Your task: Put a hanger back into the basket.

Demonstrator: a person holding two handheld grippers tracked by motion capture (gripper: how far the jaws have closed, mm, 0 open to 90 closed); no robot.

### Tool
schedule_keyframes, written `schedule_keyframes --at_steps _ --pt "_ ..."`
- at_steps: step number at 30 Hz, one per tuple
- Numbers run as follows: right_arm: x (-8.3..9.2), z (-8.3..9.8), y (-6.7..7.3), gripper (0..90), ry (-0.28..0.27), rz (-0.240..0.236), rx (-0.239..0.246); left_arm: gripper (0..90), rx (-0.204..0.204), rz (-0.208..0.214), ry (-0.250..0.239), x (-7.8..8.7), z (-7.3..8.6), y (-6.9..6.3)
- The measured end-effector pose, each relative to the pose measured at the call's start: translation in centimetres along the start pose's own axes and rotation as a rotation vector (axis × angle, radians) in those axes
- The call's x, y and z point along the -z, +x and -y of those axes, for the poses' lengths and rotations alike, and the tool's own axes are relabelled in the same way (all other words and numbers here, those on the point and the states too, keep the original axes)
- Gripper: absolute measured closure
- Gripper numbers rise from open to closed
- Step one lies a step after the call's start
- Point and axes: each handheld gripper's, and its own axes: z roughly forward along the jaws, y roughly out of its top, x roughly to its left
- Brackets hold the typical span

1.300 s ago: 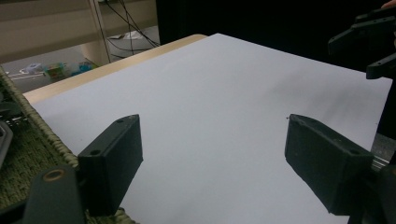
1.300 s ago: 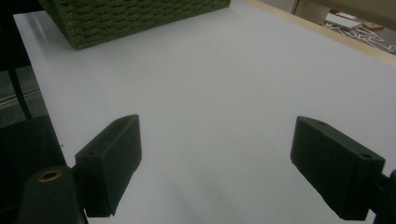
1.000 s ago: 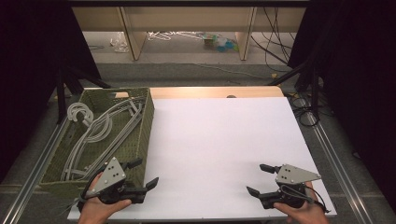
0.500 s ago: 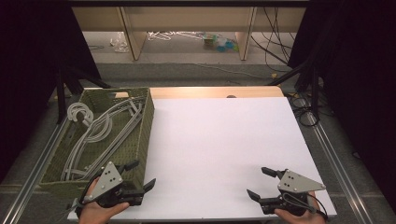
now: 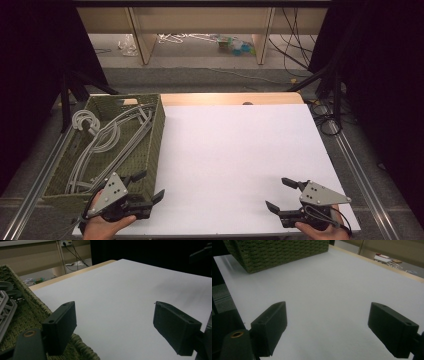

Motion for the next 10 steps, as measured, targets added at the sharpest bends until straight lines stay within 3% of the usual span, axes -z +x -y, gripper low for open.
schedule_keyframes --at_steps 10 --pt "-0.10 0.03 -0.12 16.3 -0.007 -0.001 0.003 18.8 0.015 0.001 -0.006 0.01 0.02 -0.01"
